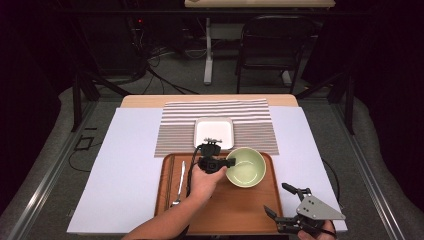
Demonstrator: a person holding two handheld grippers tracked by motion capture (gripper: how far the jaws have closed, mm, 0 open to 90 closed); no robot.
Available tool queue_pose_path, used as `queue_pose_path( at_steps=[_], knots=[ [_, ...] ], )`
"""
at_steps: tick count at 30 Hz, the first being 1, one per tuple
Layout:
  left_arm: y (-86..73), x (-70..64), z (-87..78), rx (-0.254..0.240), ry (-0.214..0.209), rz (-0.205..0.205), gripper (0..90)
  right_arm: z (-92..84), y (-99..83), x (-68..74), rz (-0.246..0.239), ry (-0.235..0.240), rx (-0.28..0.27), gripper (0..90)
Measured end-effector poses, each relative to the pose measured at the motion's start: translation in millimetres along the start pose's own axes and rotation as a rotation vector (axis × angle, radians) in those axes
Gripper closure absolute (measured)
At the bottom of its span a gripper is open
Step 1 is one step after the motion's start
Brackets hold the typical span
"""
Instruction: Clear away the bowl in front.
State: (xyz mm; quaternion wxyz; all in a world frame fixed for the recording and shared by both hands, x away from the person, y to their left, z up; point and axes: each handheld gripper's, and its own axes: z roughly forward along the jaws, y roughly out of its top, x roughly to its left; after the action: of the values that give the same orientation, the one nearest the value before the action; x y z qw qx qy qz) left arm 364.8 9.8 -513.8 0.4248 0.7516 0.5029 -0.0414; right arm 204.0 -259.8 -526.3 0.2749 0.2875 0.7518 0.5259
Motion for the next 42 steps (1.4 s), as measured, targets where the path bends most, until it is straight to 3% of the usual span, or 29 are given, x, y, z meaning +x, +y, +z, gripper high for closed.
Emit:
queue_pose_path(
  at_steps=[26,28,42],
  knots=[
    [-17.1,-22.9,30.8,0.113,-0.026,-0.018,80.8,-1.3,1.0,2.1,-0.010,0.004,-0.008,13.0],
    [-17.3,-24.2,32.7,0.130,-0.020,-0.006,80.5,-1.3,1.2,2.1,-0.009,0.005,-0.008,13.0],
    [-13.9,-32.0,42.1,0.151,-0.012,-0.007,79.4,-1.3,1.2,1.6,-0.009,0.002,-0.010,13.0]
  ],
)
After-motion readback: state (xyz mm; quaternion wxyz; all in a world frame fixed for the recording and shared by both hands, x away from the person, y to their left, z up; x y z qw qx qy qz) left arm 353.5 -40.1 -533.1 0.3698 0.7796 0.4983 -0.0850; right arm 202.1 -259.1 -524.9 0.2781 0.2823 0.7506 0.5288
